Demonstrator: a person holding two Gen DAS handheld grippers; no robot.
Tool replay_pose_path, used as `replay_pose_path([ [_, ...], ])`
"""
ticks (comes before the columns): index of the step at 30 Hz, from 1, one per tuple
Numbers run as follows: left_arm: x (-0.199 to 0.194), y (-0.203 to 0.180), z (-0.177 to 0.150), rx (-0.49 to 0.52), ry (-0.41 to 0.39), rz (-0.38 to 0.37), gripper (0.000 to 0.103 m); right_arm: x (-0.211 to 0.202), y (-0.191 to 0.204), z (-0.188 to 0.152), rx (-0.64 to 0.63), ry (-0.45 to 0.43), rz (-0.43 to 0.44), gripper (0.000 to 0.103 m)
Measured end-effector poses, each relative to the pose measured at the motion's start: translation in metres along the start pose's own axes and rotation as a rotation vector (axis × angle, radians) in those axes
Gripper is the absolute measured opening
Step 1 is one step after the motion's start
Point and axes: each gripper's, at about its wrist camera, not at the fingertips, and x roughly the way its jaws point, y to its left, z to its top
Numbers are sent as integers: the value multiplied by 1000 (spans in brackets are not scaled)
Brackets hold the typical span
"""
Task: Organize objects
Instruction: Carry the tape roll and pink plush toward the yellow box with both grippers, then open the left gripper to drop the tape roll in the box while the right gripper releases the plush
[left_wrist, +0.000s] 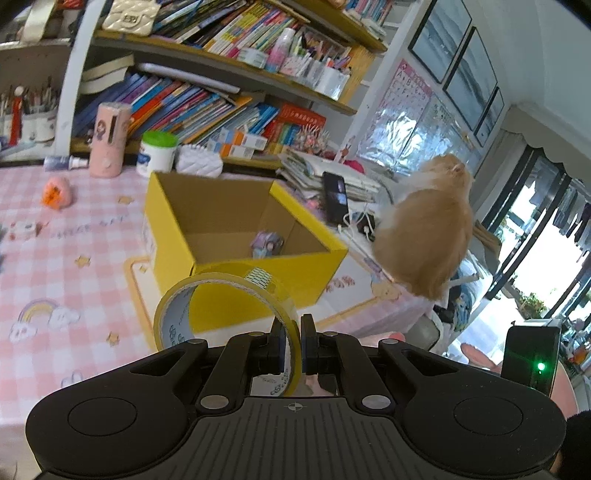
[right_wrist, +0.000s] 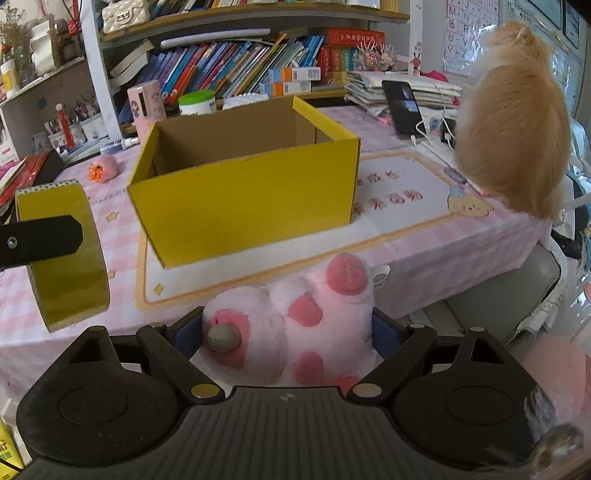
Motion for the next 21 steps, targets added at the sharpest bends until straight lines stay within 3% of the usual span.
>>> replay_pose_path([
  [7, 23, -5, 32, 28, -59, 14, 6, 9, -10, 39, -40, -82, 11, 89],
  [15, 54, -8, 65, 53, -127, 88, 7, 20, -28, 103, -96, -259, 36, 89],
  [21, 88, -5, 77, 56, -110, 160, 7, 45, -44, 149, -120, -306, 72, 89],
])
